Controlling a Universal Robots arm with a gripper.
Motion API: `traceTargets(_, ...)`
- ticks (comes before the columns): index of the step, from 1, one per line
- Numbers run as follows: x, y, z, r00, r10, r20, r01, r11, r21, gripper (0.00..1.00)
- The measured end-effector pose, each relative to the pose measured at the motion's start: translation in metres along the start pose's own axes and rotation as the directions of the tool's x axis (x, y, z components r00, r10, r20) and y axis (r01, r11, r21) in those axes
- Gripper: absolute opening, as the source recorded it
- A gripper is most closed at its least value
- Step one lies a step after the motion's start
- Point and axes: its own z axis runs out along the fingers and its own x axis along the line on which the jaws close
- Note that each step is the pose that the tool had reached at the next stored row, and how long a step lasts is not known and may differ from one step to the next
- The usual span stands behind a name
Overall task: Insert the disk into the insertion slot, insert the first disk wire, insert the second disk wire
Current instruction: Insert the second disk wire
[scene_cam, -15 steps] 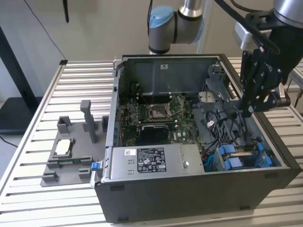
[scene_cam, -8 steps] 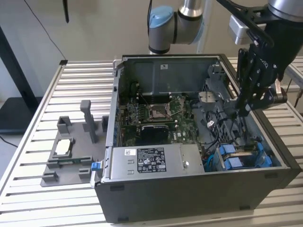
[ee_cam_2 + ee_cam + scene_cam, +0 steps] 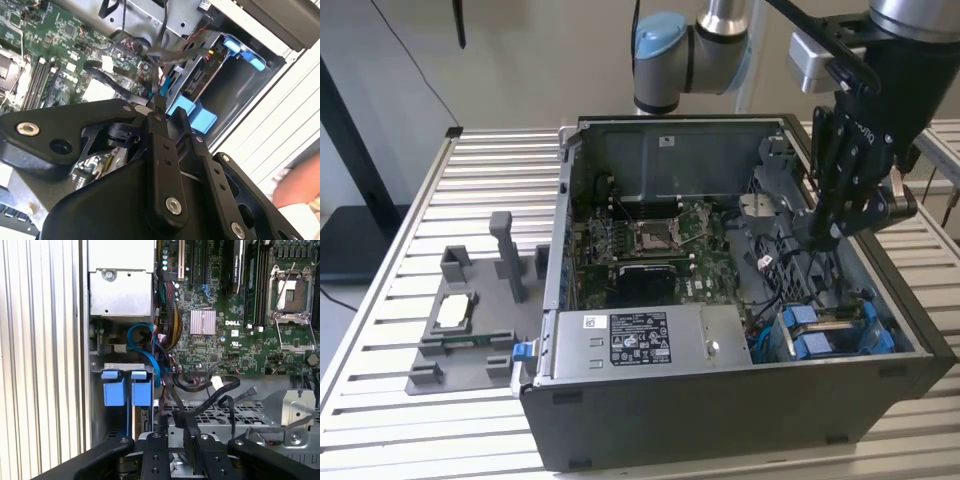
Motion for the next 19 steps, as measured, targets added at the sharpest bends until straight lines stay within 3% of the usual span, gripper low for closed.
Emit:
traceTargets(4,-0.0041,0.0048,0.0001,0.9999,-0.005,-0.0114,0.005,1.0,0.0049,0.27)
traceTargets(8,-0.0099,0.0055,0.0003,0.9998,-0.015,-0.0119,0.016,0.9994,0.032,0.27)
traceTargets(14,-0.0107,0.0118,0.0006,0.9991,-0.04,-0.0166,0.04,0.9986,0.035,0.27)
traceTargets(18,-0.0108,0.0124,0.0023,0.9977,-0.065,-0.0172,0.066,0.996,0.0605,0.27)
traceTargets(19,-0.0108,0.0127,0.0027,0.9974,-0.07,-0.0172,0.071,0.9955,0.0632,0.27)
